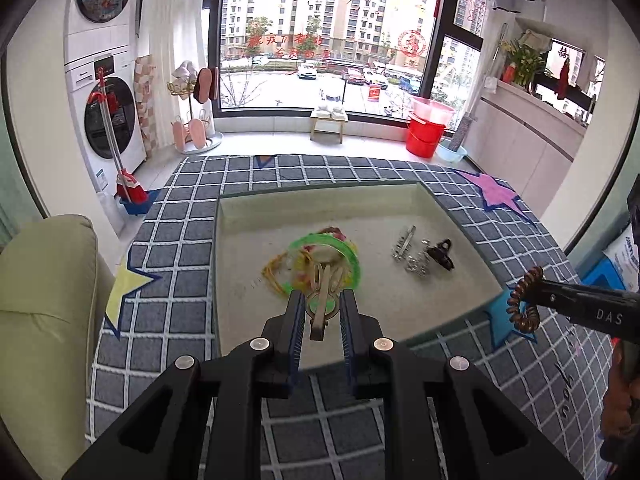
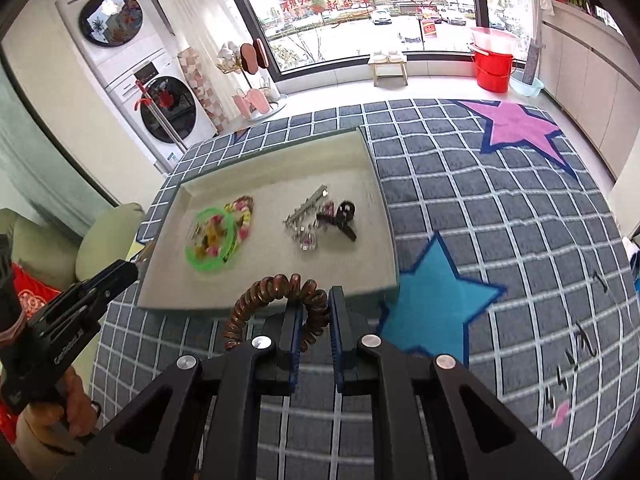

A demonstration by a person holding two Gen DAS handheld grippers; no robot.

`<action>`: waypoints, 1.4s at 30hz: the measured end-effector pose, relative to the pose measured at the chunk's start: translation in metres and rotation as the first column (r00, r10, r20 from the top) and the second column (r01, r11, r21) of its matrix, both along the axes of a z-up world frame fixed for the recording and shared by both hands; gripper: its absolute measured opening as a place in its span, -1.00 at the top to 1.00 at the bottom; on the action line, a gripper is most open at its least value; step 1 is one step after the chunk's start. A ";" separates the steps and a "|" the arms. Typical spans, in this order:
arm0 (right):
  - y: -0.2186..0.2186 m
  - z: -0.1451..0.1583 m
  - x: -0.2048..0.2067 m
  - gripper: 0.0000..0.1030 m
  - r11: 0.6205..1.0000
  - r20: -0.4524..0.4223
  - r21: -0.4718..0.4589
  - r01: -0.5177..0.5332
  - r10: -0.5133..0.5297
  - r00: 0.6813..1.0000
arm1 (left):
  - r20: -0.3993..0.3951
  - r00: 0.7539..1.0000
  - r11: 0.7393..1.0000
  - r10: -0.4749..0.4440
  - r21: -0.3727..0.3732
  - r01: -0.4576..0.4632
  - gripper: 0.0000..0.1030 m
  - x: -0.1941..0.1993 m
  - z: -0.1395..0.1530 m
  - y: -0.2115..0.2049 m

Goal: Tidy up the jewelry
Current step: 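Carry the bead bracelet with the right tool while the left tool carries the wooden clip to the tray, then open the right tool to drop the bead bracelet while the left tool releases the wooden clip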

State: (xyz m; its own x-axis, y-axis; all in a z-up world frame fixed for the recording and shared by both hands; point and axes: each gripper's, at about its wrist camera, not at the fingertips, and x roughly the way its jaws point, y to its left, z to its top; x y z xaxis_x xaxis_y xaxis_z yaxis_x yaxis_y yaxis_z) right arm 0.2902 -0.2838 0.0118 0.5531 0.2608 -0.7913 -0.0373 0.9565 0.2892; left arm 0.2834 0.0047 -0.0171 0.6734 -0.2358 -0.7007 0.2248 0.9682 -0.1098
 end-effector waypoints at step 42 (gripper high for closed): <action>0.038 -0.057 0.082 -0.06 0.991 -0.081 -0.130 -0.037 0.027 0.996 | -0.088 0.996 0.992 0.033 0.123 -0.022 0.38 0.060 -0.056 -0.026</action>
State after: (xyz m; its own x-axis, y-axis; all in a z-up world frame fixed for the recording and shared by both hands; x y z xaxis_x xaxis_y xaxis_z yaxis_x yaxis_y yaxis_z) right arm 0.3720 -0.2463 -0.0455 0.4810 0.1686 -0.8604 -0.0505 0.9850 0.1648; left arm 0.3437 -0.0213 -0.0736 0.6118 -0.1275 -0.7807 0.1925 0.9813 -0.0094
